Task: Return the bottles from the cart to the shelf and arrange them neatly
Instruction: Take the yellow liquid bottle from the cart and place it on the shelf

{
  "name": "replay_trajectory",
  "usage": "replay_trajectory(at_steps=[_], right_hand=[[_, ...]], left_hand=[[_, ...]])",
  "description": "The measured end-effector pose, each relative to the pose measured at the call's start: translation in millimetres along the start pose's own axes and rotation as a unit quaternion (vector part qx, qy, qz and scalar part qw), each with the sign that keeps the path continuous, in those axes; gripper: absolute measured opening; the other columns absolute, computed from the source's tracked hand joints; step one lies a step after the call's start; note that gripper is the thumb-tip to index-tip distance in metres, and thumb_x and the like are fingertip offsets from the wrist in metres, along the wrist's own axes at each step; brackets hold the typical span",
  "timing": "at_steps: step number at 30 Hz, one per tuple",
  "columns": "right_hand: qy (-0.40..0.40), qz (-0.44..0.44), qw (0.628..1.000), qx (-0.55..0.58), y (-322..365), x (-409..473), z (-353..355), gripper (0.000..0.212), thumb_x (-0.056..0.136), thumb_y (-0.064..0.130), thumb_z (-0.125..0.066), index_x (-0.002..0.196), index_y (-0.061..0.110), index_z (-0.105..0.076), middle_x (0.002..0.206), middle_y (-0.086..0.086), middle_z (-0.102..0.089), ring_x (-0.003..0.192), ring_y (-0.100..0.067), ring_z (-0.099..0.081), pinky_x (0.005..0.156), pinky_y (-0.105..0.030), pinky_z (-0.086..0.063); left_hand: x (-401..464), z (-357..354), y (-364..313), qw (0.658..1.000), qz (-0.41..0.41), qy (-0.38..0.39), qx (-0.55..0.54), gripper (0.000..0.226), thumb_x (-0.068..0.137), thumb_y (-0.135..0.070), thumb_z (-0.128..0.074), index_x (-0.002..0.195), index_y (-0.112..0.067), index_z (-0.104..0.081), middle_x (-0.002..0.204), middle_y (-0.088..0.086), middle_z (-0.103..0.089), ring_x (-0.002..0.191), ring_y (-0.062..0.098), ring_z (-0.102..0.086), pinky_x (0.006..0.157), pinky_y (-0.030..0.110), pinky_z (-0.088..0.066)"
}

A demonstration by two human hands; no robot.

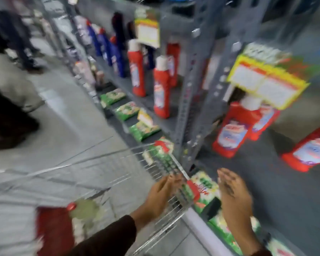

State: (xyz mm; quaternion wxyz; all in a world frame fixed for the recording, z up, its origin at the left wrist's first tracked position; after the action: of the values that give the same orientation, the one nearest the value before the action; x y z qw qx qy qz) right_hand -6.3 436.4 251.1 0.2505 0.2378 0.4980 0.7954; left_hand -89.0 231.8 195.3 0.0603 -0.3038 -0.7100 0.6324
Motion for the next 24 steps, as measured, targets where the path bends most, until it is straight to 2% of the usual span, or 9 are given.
replay_trajectory(at_steps=[3, 5, 7, 10, 12, 14, 17, 19, 24], right_hand=[[0.134, 0.018, 0.991, -0.012, 4.4, -48.7, -52.2, 0.042, 0.087, -0.004, -0.066, 0.090, 0.038, -0.072, 0.100, 0.026, -0.074, 0.092, 0.006, -0.068, 0.081, -0.006, -0.050], [0.231, 0.022, 0.972, -0.039, 2.7, -71.6, -102.8, 0.051, 0.084, -0.012, -0.067, 0.084, 0.038, -0.071, 0.093, 0.032, -0.073, 0.086, 0.011, -0.068, 0.077, -0.003, -0.048], [0.322, 0.017, 0.944, -0.062, -5.4, -90.8, -161.8, 0.053, 0.084, -0.011, -0.067, 0.082, 0.041, -0.067, 0.083, 0.032, -0.073, 0.078, 0.014, -0.066, 0.072, -0.002, -0.048], [0.452, -0.017, 0.886, -0.102, -26.7, -116.2, -240.3, 0.040, 0.088, -0.007, -0.063, 0.085, 0.033, -0.068, 0.080, 0.021, -0.070, 0.078, 0.007, -0.066, 0.077, -0.017, -0.052], [0.536, -0.043, 0.834, -0.127, -43.7, -137.6, -286.0, 0.025, 0.091, -0.005, -0.058, 0.096, 0.016, -0.071, 0.092, 0.009, -0.070, 0.090, -0.013, -0.068, 0.087, -0.031, -0.054], [0.596, -0.051, 0.783, -0.172, -56.5, -158.7, -314.8, 0.022, 0.093, 0.002, -0.054, 0.103, 0.013, -0.070, 0.103, -0.004, -0.071, 0.095, -0.026, -0.069, 0.088, -0.039, -0.055], [0.652, -0.041, 0.717, -0.244, -76.3, -185.9, -346.9, 0.027, 0.094, 0.006, -0.048, 0.109, 0.019, -0.068, 0.114, -0.008, -0.068, 0.099, -0.025, -0.067, 0.089, -0.039, -0.056], [0.668, -0.047, 0.692, -0.270, -85.9, -196.5, -357.8, 0.027, 0.095, 0.006, -0.050, 0.112, 0.019, -0.066, 0.120, -0.007, -0.065, 0.102, -0.022, -0.066, 0.093, -0.038, -0.056], [0.681, -0.054, 0.666, -0.301, -99.5, -198.8, -361.2, 0.028, 0.092, 0.006, -0.054, 0.115, 0.017, -0.065, 0.123, -0.006, -0.064, 0.105, -0.021, -0.064, 0.093, -0.036, -0.055]], left_hand=[[-46.6, 111.4, 50.5, 0.984, 0.121, -0.133, 0.006, 0.024, 0.101, -0.016, -0.043, 0.088, -0.010, -0.062, 0.083, 0.009, -0.070, 0.066, 0.017, -0.065, 0.056, 0.017, -0.050], [-81.9, 188.7, 80.9, 0.952, 0.184, -0.205, 0.136, 0.026, 0.097, -0.008, -0.051, 0.071, -0.010, -0.056, 0.065, 0.007, -0.058, 0.046, 0.006, -0.049, 0.040, 0.013, -0.032], [-116.7, 251.6, 114.5, 0.890, 0.256, -0.211, 0.313, 0.031, 0.093, -0.007, -0.056, 0.062, -0.001, -0.057, 0.055, 0.004, -0.045, 0.038, -0.001, -0.042, 0.040, 0.019, -0.025], [-142.6, 294.5, 159.6, 0.812, 0.342, -0.144, 0.450, 0.030, 0.092, -0.023, -0.058, 0.100, 0.005, -0.067, 0.082, 0.012, -0.060, 0.079, 0.009, -0.069, 0.064, 0.024, -0.045], [-150.4, 302.7, 189.0, 0.783, 0.380, -0.080, 0.486, 0.040, 0.088, -0.033, -0.063, 0.115, -0.003, -0.064, 0.115, 0.017, -0.066, 0.111, 0.027, -0.063, 0.085, 0.029, -0.045], [-152.4, 298.7, 210.6, 0.769, 0.407, -0.038, 0.492, 0.050, 0.082, -0.038, -0.069, 0.120, -0.007, -0.061, 0.125, 0.013, -0.065, 0.116, 0.030, -0.060, 0.089, 0.031, -0.047], [-147.6, 289.2, 239.4, 0.746, 0.436, 0.039, 0.502, 0.061, 0.067, -0.038, -0.081, 0.119, -0.012, -0.061, 0.123, 0.007, -0.066, 0.112, 0.028, -0.062, 0.089, 0.032, -0.050], [-142.5, 282.4, 248.2, 0.715, 0.451, 0.081, 0.528, 0.066, 0.060, -0.036, -0.086, 0.117, -0.011, -0.063, 0.122, 0.007, -0.067, 0.111, 0.026, -0.063, 0.087, 0.033, -0.051], [-134.5, 288.2, 259.1, 0.706, 0.503, 0.079, 0.491, 0.058, 0.066, -0.028, -0.085, 0.116, -0.005, -0.066, 0.126, 0.008, -0.065, 0.115, 0.025, -0.063, 0.089, 0.032, -0.053]])
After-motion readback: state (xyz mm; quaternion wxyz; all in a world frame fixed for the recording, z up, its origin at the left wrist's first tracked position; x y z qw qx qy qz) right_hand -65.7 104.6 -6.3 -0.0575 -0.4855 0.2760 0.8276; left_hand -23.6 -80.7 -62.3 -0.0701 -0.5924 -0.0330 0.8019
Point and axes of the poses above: each hand's wrist, its own x-axis towards the middle knuckle, its own z-axis out of the back of the hand, y = z × x, the point moved 8 cm from there along x, towards the middle knuckle
